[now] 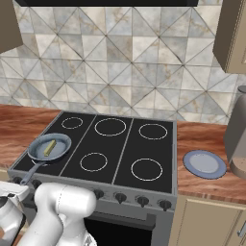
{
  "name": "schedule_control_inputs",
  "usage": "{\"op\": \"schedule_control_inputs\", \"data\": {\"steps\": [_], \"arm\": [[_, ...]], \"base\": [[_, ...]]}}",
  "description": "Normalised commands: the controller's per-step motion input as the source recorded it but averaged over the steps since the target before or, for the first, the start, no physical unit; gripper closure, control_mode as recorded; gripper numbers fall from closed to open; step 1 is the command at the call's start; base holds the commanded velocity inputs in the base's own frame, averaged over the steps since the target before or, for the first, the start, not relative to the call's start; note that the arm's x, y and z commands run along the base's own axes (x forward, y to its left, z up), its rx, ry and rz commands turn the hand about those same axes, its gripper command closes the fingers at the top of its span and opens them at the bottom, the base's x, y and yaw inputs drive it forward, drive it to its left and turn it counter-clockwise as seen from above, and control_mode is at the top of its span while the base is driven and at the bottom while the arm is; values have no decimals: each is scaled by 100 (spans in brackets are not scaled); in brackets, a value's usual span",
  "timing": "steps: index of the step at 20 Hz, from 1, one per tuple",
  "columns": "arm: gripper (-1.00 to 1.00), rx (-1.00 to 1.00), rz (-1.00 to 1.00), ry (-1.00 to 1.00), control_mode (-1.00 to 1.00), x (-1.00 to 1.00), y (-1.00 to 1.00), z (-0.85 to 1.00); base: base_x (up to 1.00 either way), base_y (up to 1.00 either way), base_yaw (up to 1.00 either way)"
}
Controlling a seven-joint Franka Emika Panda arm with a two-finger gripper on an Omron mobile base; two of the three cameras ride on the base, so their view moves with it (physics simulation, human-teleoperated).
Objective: Pick up the butter stick and place it in the pan. Then turn on the burner for the pan.
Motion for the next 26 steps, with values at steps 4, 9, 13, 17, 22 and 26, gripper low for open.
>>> {"op": "schedule_control_inputs", "data": {"steps": [4,9,13,17,22,26], "arm": [[100,-1,0,0,-100,3,0,0],[100,-8,0,0,-100,6,0,0],[100,-11,0,0,-100,3,0,0],[100,-13,1,0,-100,5,-3,0],[100,-14,3,0,-100,2,-7,0],[100,-14,5,0,-100,6,-10,0]], "base": [[0,0,0],[0,0,0],[0,0,0],[0,0,0],[0,0,0],[0,0,0]]}}
